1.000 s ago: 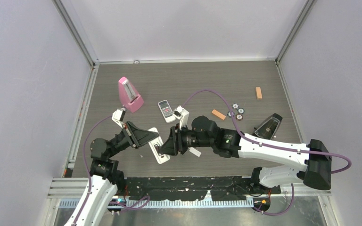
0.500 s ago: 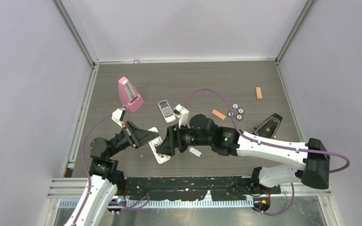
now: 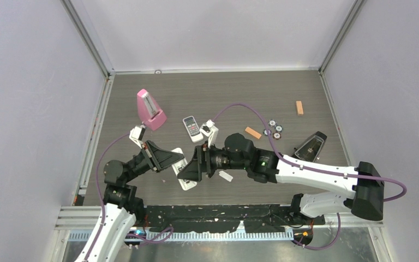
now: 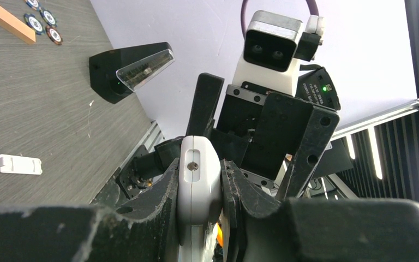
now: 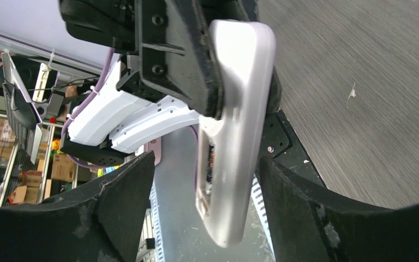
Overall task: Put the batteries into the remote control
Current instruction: Load the battery into the remote control.
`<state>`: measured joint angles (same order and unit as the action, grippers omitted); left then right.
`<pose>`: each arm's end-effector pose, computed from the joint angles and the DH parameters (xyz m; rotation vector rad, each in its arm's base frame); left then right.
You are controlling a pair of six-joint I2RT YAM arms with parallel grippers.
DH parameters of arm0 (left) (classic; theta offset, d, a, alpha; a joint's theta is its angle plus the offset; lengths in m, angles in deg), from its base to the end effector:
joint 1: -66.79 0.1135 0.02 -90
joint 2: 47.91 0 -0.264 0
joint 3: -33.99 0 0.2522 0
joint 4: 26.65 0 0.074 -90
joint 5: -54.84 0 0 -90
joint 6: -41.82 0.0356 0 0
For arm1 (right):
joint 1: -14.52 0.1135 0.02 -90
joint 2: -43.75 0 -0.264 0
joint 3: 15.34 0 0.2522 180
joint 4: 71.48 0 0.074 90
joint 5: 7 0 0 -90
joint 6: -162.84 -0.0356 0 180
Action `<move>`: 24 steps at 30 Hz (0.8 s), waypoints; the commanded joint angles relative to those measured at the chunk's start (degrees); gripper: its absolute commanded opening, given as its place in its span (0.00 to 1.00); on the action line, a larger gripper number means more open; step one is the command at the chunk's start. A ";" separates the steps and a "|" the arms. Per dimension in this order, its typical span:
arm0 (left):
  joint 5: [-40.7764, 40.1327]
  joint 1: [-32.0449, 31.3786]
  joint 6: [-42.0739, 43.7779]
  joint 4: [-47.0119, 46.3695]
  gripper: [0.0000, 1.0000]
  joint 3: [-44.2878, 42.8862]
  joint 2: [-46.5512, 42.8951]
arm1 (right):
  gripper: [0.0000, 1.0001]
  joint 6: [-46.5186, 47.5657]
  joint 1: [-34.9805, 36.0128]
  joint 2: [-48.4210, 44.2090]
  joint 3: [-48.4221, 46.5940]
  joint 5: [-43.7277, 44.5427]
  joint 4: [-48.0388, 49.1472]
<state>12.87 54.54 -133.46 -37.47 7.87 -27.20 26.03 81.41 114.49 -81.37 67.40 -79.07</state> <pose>0.1097 -0.0509 0.2580 -0.1717 1.6856 -1.8878 0.1050 0.2705 0.3189 -0.5941 2.0268 1.5730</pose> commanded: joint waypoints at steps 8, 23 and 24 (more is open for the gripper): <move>0.85 -0.08 -0.95 -2.97 0.00 -2.98 -0.85 | 0.45 -4.81 0.07 4.57 0.91 -5.08 10.77; -0.19 -0.06 1.01 -0.86 0.41 -2.17 -2.64 | 0.10 -13.78 -0.55 2.60 7.15 -3.22 20.79; -0.27 -0.05 1.19 -0.75 0.42 -2.00 -2.77 | 0.10 -13.85 -0.65 2.45 7.30 -3.35 20.97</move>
<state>12.78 54.49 -133.59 -37.40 6.87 -28.99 14.36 81.37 119.27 -74.93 62.84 -62.46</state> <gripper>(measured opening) 0.400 0.343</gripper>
